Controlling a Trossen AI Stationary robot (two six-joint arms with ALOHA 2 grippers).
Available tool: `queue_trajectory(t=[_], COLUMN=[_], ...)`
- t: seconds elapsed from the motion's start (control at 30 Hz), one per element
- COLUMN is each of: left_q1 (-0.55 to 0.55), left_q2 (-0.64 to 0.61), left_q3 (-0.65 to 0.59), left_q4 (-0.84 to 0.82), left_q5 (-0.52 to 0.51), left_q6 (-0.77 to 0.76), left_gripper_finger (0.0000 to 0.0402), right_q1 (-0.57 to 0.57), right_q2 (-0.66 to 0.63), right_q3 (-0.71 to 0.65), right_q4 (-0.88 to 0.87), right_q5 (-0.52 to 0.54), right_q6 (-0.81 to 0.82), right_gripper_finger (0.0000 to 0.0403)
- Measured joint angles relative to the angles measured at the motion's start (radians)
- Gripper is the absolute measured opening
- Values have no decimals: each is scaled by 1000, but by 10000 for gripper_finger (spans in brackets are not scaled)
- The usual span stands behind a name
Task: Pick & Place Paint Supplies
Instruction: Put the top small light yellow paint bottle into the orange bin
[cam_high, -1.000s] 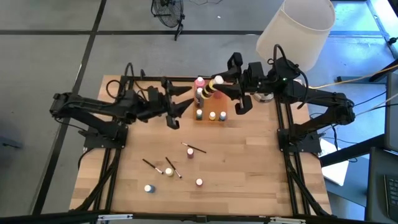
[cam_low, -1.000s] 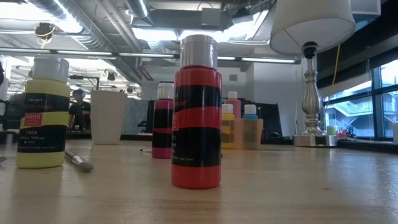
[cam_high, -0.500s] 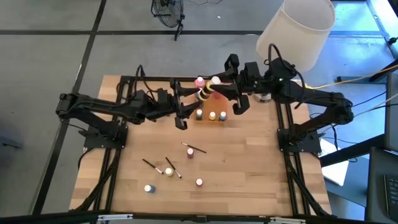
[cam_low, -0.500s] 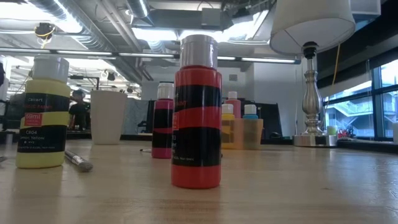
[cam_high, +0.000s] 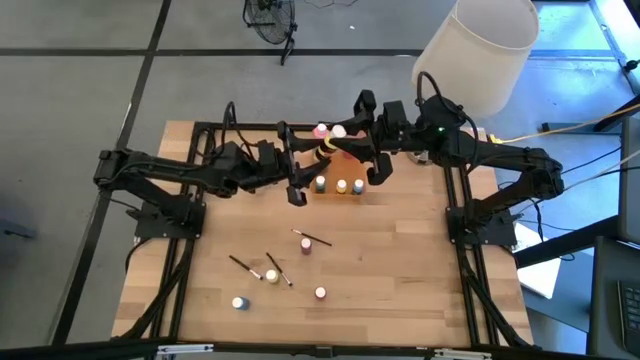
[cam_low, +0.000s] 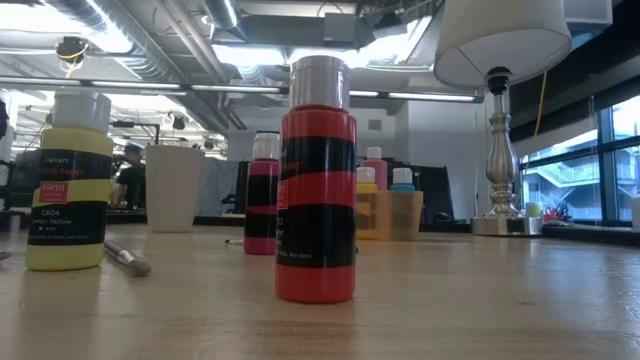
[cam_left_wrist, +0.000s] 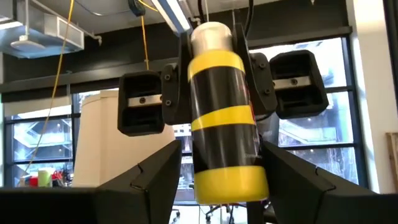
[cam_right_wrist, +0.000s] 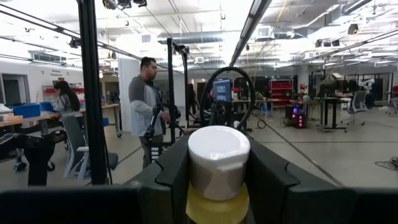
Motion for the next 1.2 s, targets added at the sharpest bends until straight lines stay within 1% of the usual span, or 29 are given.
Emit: queue_trajectory(t=[0.2, 0.5, 0.9, 0.97, 1.1, 1.2], left_q1=[9, 9, 14, 14, 14, 15], left_q2=[0, 0, -2, -3, -12, -30], left_q3=[0, 0, 0, 0, 0, 0], left_q4=[-27, -32, -39, -42, -60, -84], left_q5=[16, 29, 35, 37, 40, 35], left_q6=[-1, 4, 21, 28, 36, 33], left_gripper_finger=[190, 149, 147, 147, 146, 146], right_q1=[0, 3, 10, 11, 13, 13], right_q2=[3, 6, 6, 6, 6, 4], right_q3=[0, 0, 0, 0, 0, -1], right_q4=[-4, -7, -15, -17, -36, -72], right_q5=[0, 0, 1, 0, -4, -4], right_q6=[3, 0, -1, 4, 52, 56], right_gripper_finger=[120, 120, 120, 146, 221, 252])
